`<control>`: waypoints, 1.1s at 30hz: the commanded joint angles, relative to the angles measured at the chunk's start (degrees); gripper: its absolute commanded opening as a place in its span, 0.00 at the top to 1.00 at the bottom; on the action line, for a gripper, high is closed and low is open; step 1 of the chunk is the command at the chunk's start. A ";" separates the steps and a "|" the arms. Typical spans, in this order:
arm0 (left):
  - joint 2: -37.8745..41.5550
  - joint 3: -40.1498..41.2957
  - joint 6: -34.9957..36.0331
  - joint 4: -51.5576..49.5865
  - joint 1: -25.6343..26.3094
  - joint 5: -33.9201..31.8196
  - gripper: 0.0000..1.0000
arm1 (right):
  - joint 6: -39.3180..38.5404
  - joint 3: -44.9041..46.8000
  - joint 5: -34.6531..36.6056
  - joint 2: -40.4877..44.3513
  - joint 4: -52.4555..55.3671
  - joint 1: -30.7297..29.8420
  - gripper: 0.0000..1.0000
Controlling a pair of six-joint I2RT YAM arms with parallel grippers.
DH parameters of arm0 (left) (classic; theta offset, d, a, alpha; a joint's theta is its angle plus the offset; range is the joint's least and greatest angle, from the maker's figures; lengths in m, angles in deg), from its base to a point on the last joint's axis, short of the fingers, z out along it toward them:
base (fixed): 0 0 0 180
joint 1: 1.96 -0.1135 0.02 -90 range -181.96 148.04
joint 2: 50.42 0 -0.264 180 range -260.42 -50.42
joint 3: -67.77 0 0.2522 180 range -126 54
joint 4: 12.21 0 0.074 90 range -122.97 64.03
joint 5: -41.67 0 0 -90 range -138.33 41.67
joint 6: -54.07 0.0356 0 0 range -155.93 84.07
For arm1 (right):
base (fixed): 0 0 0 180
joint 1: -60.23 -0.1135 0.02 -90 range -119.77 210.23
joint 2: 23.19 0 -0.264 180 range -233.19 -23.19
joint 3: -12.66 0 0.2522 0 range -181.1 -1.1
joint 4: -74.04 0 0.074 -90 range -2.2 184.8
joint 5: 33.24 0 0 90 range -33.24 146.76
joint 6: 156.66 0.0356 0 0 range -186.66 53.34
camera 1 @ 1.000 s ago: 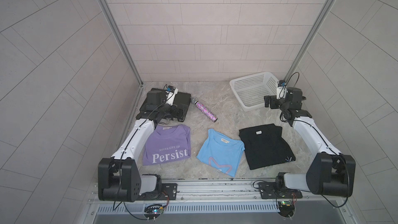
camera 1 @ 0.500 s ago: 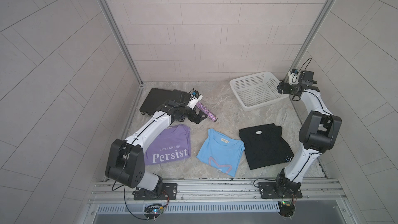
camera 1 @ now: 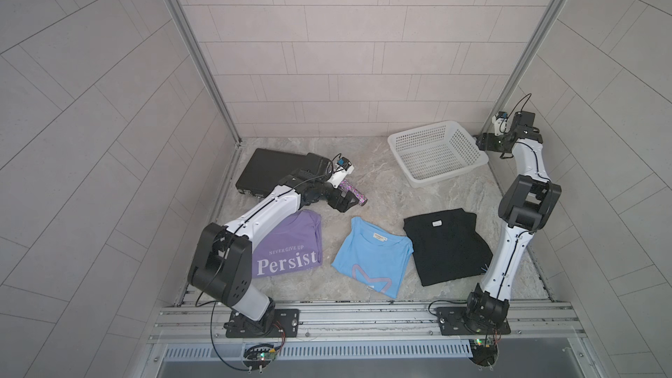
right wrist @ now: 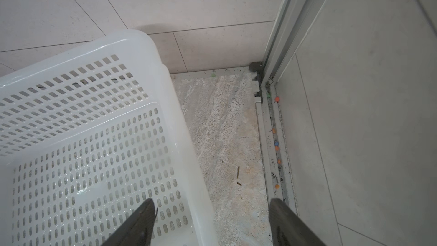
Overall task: Put the folded t-shirts into the basket
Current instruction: Move the bin to the center of the board.
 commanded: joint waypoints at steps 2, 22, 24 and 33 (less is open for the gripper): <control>0.01 -0.80 1.17 -1.50 0.12 -0.24 0.05 | -0.91 -3.65 -2.69 -2.78 3.69 0.26 0.24; -0.35 -0.67 1.88 -2.24 0.27 -1.32 0.05 | -5.77 -10.00 -7.49 -7.56 10.25 0.09 0.58; -0.33 -0.71 1.94 -2.54 0.31 -1.30 0.05 | -7.08 -9.91 -8.10 -7.26 11.86 -0.06 0.60; -0.19 -0.85 2.23 -3.21 0.28 -1.51 0.05 | -10.34 -0.36 -9.34 -0.34 15.73 -0.64 0.77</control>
